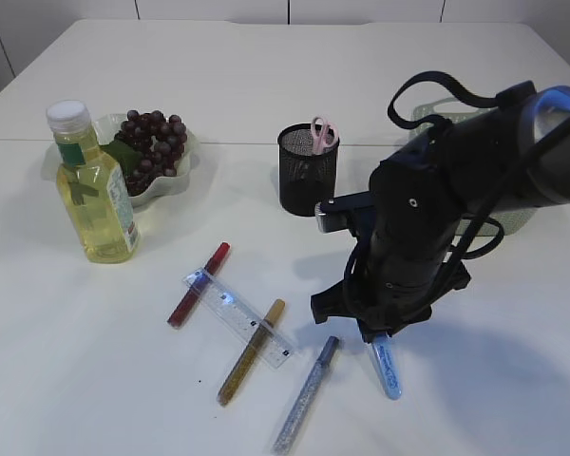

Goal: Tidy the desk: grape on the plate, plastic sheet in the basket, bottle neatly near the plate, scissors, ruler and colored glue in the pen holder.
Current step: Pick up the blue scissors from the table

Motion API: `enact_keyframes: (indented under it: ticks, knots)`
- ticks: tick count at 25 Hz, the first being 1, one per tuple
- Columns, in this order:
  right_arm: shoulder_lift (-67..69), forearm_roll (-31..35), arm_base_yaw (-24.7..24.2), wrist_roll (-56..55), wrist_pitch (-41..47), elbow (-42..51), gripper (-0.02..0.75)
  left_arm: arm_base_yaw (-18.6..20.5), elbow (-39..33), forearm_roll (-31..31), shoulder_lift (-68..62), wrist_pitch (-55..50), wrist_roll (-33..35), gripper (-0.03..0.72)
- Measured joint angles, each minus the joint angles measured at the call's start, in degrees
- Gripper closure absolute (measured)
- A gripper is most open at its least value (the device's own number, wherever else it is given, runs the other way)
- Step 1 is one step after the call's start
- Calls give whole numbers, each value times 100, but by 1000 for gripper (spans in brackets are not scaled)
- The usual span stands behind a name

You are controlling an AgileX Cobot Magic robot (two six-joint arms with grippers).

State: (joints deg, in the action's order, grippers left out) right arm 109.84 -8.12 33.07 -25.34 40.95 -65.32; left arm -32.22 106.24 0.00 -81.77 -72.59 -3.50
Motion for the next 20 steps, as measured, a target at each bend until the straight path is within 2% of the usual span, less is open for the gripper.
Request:
enact_keyframes:
  ticks: [20]
  knots:
    - [97,10,0,-5,-13,0,513,0,0,0,0,0,0,446]
